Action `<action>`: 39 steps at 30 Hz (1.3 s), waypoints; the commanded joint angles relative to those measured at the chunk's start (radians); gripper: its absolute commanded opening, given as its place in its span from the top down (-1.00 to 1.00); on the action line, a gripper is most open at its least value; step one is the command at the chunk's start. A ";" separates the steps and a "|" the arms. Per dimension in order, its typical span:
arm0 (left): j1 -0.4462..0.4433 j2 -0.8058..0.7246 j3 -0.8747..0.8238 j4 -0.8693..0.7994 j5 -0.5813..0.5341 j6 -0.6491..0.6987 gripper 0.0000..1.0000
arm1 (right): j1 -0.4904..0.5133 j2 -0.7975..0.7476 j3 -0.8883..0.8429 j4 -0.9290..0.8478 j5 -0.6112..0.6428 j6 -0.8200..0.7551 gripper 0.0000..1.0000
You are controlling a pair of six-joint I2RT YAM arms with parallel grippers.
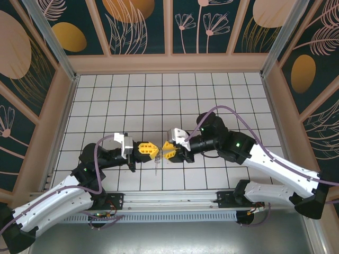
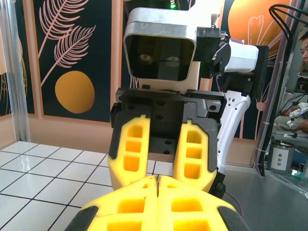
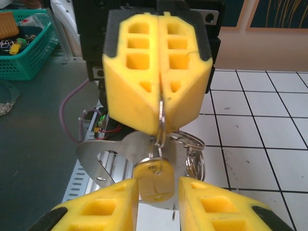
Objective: Put the keys on the keyring
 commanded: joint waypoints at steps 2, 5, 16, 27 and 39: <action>-0.002 -0.006 -0.006 0.086 -0.001 -0.012 1.00 | -0.003 -0.043 -0.034 0.101 -0.064 0.047 0.44; -0.002 -0.007 -0.010 0.092 0.002 -0.014 1.00 | -0.006 -0.043 -0.041 0.129 -0.072 0.057 0.47; -0.002 -0.007 0.005 0.079 0.005 -0.003 1.00 | -0.035 0.015 -0.022 0.180 -0.094 0.067 0.50; -0.002 0.022 0.019 0.105 -0.003 0.007 1.00 | -0.062 0.001 -0.046 0.190 -0.122 0.054 0.63; -0.002 0.053 0.043 0.078 0.001 0.028 1.00 | -0.067 -0.024 -0.098 0.239 -0.087 0.085 0.90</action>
